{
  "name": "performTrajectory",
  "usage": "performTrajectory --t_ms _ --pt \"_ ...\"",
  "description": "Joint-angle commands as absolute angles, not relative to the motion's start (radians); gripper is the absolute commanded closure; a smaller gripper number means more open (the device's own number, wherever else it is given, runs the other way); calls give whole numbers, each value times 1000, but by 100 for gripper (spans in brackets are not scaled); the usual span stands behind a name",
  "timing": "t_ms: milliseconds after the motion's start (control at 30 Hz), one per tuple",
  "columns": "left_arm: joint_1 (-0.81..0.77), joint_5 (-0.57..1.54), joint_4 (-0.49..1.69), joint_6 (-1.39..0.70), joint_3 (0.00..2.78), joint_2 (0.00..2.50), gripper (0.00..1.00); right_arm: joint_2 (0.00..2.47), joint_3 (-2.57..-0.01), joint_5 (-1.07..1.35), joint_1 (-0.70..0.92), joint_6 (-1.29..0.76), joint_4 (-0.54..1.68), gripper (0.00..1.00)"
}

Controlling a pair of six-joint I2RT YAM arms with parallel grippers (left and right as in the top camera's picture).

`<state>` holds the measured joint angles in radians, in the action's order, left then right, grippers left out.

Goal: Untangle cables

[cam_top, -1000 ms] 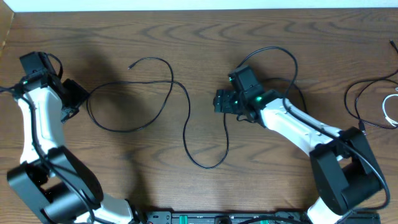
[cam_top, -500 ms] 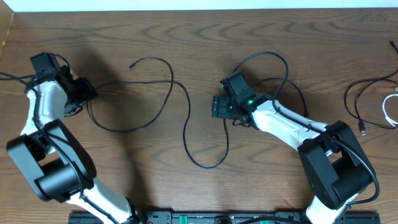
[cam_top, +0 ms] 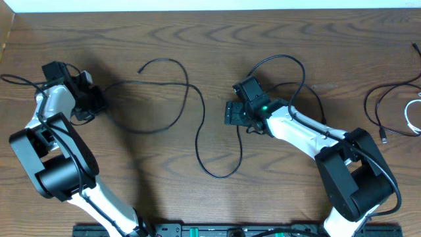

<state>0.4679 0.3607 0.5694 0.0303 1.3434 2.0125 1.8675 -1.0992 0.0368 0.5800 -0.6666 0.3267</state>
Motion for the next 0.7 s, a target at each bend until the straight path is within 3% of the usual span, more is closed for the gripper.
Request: performTrajectory --t_ms 0,133,267,667 --pt "444 590 578 -10 1347 2019 92 1872 -1093 -32 565 -676 339 22" --pt "365 770 594 -55 1347 2019 92 1872 -1093 -35 531 -677 350 24" --pt "237 789 641 -96 1347 2019 93 1872 -1093 -34 503 -677 352 24" --pt "-241 567 774 -155 1347 2019 93 1872 -1093 157 407 -653 285 22"
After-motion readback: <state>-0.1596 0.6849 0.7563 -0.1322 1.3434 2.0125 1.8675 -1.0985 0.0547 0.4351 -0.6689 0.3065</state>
